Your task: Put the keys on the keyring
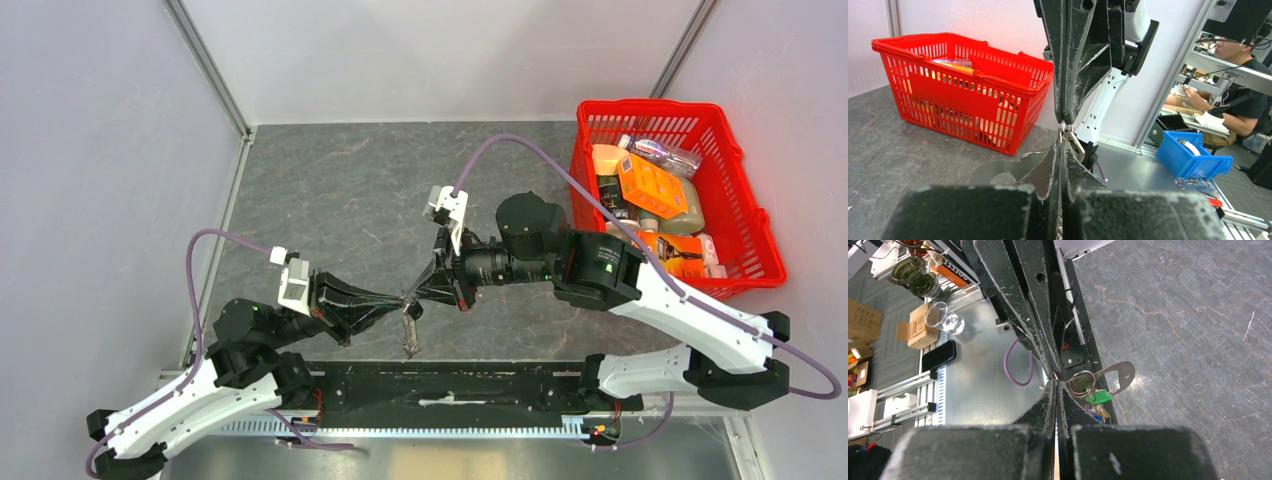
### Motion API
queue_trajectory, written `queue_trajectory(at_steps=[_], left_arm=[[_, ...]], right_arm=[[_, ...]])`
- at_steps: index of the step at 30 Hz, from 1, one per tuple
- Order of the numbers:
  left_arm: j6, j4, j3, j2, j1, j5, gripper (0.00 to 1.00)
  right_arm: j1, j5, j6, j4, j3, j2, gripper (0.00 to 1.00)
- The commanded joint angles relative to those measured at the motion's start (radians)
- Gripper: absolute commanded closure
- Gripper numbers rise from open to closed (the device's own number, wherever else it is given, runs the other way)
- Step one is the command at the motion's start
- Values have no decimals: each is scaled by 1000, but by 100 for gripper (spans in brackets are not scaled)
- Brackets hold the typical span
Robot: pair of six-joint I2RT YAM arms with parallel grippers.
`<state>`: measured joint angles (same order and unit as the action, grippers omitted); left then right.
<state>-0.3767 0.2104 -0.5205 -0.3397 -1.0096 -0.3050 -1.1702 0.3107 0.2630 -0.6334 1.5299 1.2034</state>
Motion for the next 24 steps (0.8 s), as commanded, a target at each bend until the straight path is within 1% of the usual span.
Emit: queue_trajectory(at_steps=[1,15,24], left_arm=[[38,33,-5,10,3,8,98],[34,33,-7,23,2,1,98],[27,33,-15,21,2,11,98]], right_arm=[[-6,-38,11,57,8,4,100],[-6,-115,1,41,-4,-19,100],[-6,-107,-1,43,-16,-37,100]])
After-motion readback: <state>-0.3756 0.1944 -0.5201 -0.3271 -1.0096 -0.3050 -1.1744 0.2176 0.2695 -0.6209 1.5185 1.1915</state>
